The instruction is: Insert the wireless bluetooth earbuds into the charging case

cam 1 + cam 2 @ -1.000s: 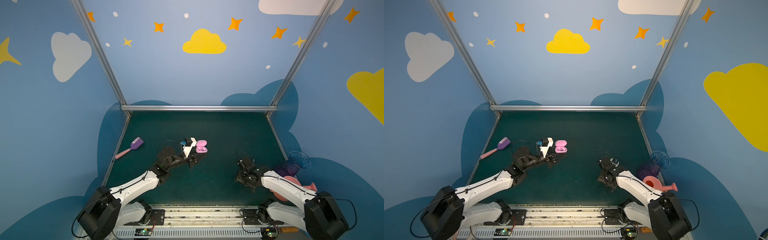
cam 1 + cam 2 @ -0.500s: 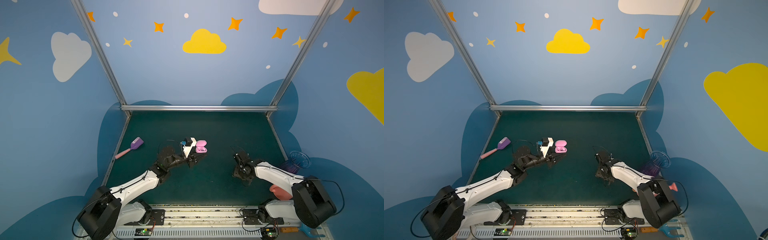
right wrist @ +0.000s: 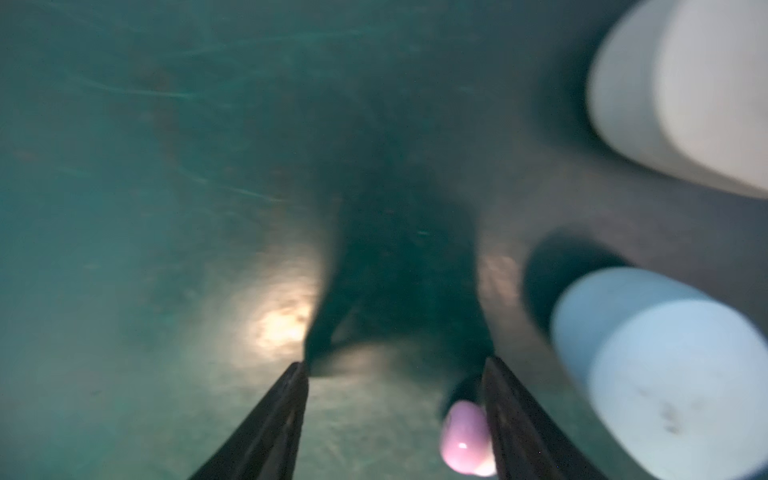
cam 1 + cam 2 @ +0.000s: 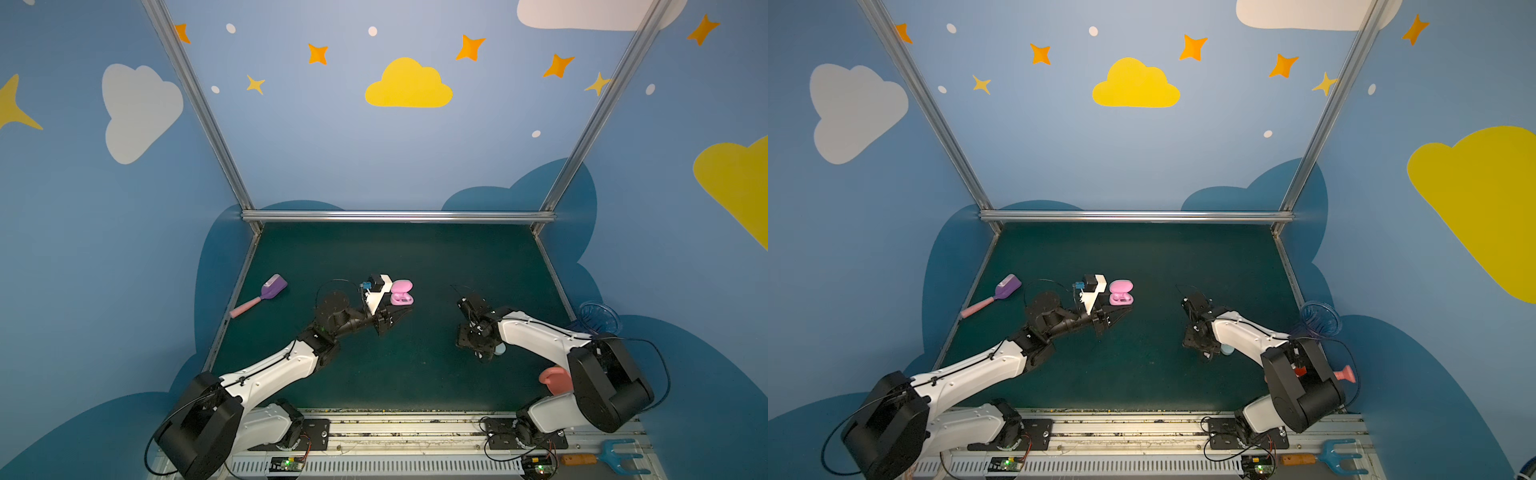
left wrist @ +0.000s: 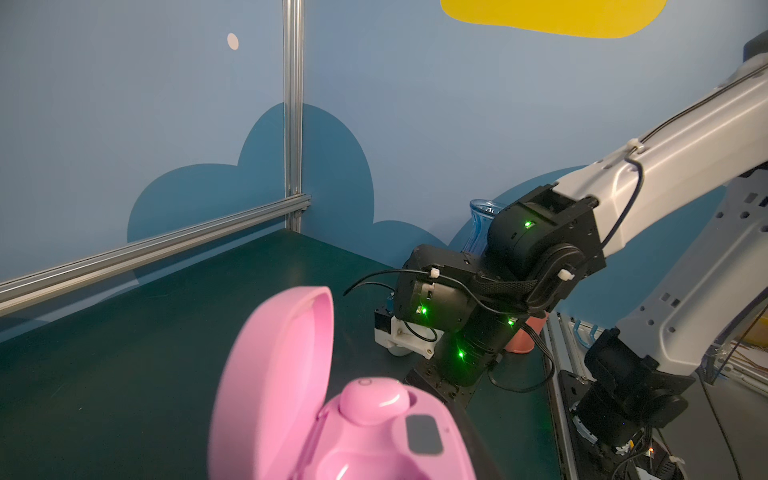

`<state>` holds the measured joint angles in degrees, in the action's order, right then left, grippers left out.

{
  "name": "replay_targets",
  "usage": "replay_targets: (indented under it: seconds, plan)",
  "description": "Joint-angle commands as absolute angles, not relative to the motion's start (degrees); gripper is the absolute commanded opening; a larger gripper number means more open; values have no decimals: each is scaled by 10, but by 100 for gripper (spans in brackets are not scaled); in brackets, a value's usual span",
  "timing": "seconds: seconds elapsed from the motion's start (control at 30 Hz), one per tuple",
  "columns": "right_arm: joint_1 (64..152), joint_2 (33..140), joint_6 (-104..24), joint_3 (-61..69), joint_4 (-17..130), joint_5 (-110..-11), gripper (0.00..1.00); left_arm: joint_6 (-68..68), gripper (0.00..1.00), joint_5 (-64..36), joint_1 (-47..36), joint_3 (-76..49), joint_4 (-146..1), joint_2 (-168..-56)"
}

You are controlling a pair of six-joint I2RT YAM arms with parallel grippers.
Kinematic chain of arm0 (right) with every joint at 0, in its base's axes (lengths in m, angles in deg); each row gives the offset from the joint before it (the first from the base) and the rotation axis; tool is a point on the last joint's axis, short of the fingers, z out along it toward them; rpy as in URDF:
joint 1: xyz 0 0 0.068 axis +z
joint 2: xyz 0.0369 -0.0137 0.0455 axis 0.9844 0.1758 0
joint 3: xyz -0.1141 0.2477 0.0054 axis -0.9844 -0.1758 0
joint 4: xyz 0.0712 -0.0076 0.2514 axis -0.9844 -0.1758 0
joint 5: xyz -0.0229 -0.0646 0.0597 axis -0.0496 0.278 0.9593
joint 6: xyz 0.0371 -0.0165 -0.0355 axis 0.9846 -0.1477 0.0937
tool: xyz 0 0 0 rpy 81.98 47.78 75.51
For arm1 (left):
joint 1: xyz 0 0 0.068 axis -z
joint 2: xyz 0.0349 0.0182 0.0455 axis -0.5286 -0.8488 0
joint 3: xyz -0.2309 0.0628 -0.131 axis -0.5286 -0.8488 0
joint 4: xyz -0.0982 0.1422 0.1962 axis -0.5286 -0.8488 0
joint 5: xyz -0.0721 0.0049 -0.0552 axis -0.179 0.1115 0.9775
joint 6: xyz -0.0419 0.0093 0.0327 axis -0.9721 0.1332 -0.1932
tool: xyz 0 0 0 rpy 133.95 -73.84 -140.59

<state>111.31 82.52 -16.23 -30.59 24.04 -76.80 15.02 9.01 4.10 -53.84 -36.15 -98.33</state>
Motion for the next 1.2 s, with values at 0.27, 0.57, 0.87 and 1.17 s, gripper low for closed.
replay_targets:
  seconds: [0.27,0.57,0.87,1.17]
  plan:
    - [1106,785,-188,-276,178,-756,66,152,9,100,39,-530,-353,-990]
    - [1076,822,-237,-287,223,-710,68,151,9,102,39,-532,-353,-985]
    - [1057,853,-269,-273,250,-734,70,150,9,102,39,-532,-359,-978]
    - [1057,880,-262,-284,229,-697,70,151,9,104,39,-530,-358,-980]
